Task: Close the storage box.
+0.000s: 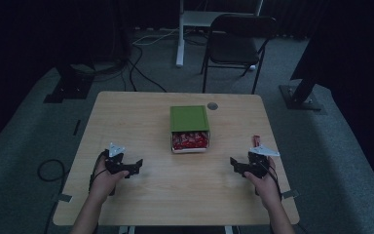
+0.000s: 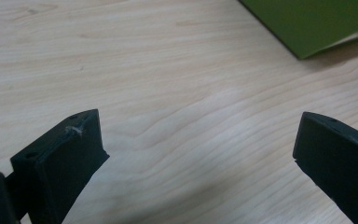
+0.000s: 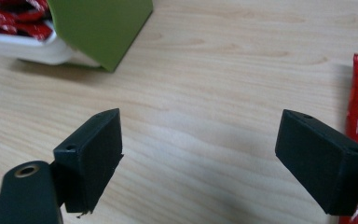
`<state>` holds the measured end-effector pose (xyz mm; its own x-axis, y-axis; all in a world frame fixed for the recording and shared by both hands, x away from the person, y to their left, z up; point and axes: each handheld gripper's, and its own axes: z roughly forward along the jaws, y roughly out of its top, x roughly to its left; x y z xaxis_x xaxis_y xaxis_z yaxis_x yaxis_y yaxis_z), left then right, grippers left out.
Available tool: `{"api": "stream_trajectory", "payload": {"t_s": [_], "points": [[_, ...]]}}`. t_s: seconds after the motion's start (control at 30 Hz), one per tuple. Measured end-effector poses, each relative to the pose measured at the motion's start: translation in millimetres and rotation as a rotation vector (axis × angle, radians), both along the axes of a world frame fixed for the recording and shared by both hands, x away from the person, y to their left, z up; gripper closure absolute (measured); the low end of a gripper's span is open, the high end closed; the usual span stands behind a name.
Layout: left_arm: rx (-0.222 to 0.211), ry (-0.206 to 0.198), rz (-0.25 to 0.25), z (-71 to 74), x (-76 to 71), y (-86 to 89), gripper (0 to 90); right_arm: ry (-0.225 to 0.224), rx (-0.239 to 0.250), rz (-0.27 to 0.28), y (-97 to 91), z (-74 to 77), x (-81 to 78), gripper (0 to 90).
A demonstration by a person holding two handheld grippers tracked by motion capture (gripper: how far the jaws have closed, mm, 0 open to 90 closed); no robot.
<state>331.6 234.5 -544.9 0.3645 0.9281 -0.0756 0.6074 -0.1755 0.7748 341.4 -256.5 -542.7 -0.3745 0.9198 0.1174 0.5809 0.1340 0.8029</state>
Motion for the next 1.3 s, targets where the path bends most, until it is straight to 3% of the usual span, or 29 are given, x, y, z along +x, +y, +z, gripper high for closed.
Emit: {"api": "stream_trajectory", "payload": {"t_s": [0.47,0.63,0.73,0.87,1.3], "points": [[0.009,0.035,0.060,-13.1,-17.7,24.0,2.4,0.032,-0.026,0.006,-3.1,-18.1,-15.3,14.2],[0.029,0.040,0.088,-17.2,-22.6,34.8,2.4,0.043,-0.051,0.001,-6.2,-24.3,-20.1,14.2],[0.019,0.038,0.115,-17.5,-24.8,41.4,2.4,0.051,-0.067,0.005,-6.3,-27.2,-22.8,14.2],[0.055,0.049,0.162,-18.9,-28.7,51.6,2.4,0.056,-0.088,0.007,-6.2,-30.2,-25.2,14.2],[0.096,0.083,0.261,-22.6,-36.2,65.3,2.4,0.057,-0.143,-0.004,-4.4,-32.4,-28.6,13.8]]}}
